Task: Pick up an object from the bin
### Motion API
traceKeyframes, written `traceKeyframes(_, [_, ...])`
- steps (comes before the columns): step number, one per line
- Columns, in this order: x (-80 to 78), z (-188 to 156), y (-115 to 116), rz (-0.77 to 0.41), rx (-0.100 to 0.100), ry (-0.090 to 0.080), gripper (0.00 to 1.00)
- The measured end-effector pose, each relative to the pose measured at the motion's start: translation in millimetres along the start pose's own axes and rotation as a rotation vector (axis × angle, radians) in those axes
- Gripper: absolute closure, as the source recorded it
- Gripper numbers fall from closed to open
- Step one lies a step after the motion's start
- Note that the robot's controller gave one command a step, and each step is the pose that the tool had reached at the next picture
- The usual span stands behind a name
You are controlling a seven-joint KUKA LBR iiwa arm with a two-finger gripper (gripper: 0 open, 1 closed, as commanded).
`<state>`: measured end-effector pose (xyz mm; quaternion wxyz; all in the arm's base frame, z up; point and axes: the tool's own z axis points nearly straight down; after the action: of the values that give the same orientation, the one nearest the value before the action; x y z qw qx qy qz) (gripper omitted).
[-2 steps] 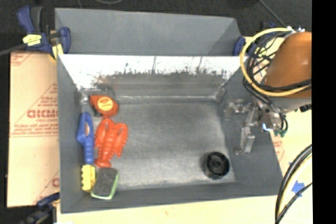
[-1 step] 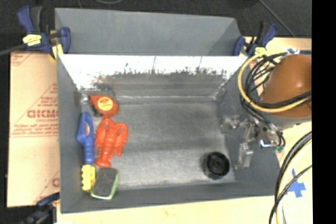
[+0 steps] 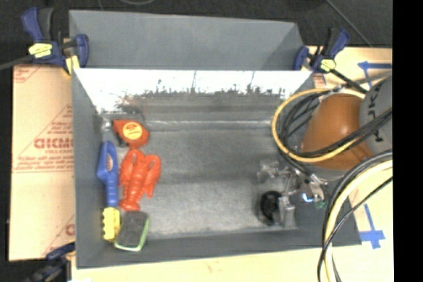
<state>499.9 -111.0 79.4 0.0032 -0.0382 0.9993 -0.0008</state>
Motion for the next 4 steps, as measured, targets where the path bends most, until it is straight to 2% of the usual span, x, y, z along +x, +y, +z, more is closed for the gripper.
traceKeyframes(1, [26.7, 8, -11, -0.014, 0.001, 0.000, 1.00])
traceKeyframes(2, [26.7, 8, -11, -0.016, 0.001, 0.000, 1.00])
traceKeyframes(3, [17.0, -120, -27, -0.035, -0.001, 0.004, 1.00])
traceKeyframes(4, [17.0, -120, -27, -0.036, -0.001, 0.004, 1.00])
